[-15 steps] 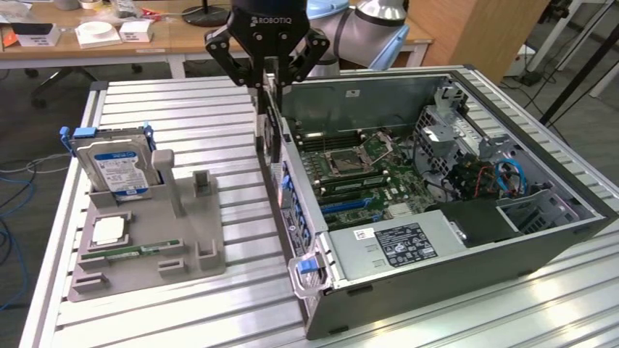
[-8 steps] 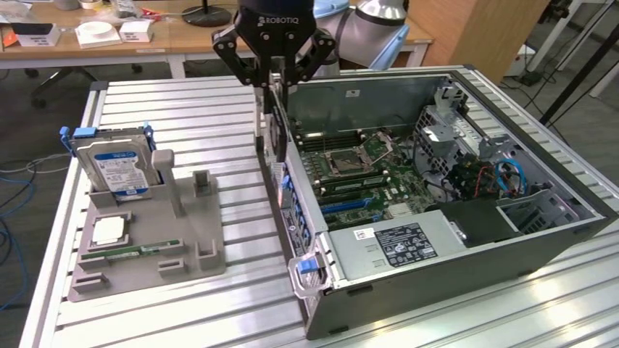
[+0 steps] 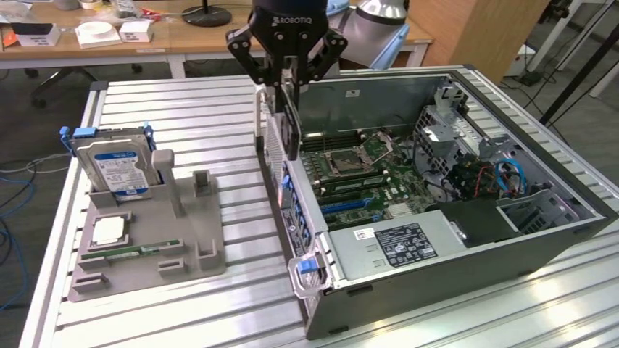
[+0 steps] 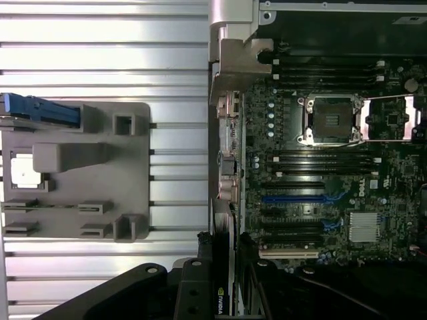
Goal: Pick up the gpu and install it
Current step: 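Pick up the gpu and move the gpu toward the slot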
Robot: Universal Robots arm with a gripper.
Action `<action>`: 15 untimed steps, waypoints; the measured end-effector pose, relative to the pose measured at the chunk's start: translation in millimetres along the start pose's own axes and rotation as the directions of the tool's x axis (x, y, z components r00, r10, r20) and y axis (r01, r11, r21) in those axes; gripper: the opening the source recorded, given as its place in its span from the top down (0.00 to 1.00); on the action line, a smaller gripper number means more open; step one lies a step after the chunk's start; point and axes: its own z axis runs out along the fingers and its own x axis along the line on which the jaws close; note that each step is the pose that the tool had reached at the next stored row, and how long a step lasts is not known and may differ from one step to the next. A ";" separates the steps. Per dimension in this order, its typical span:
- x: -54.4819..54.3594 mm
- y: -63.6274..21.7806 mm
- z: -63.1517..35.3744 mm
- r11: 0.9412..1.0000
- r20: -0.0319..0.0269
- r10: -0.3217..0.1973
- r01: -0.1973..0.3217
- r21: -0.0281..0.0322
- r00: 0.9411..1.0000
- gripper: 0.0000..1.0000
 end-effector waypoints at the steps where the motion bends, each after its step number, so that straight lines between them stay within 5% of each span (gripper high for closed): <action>1: -2.0 0.0 0.0 1.000 0.000 0.000 0.000 0.000 1.000 0.74; 15: -32.0 0.8 0.3 1.000 -0.001 0.000 0.000 0.000 1.000 0.74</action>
